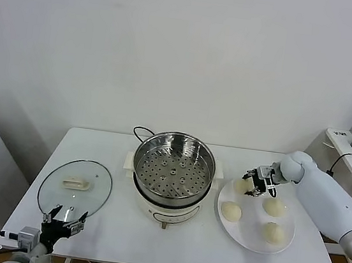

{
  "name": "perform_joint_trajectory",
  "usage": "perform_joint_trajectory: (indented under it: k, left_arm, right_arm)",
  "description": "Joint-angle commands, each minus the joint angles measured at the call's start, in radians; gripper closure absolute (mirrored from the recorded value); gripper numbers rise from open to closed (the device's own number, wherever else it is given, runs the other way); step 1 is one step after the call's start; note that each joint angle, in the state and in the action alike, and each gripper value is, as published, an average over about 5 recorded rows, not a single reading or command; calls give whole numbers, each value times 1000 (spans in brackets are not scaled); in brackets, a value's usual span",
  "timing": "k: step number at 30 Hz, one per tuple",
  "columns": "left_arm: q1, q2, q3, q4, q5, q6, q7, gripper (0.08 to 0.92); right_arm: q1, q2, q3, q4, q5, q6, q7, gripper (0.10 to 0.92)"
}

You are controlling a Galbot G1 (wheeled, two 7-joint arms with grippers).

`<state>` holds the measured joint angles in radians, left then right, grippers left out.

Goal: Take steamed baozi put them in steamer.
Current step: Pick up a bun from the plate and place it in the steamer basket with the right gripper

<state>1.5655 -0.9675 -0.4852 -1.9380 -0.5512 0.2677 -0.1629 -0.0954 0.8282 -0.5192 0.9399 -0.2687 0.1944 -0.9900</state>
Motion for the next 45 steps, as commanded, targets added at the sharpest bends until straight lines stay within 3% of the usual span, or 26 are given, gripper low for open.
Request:
perform_joint_trajectory:
  k: [1,10,19,26,35,45]
  left_arm:
    - [1,3,-2,-7,0,3,-2,177]
    - [0,5,7,-12,1,5,-4,177]
    - [-6,6,29,-5,5,6,-4,177]
    - [-8,11,36,3,5,5,-3,177]
    - [-16,17,47,14,5,3,-4,177]
    - [-20,20,55,31,4,-3,-4,177]
  right_arm:
    - [200,-109,-189,172,152,12,-51,465]
    - [614,-62,-456,187,349,181,-156,462]
    - [681,142,-463,52,338,480,-250,457]
    - [654,329,-395,-74,221,670,-292,457]
    - [585,468,-334,-112,52,678,-296,457]
    - [475,504,-300,-63,-95,678,-285,457]
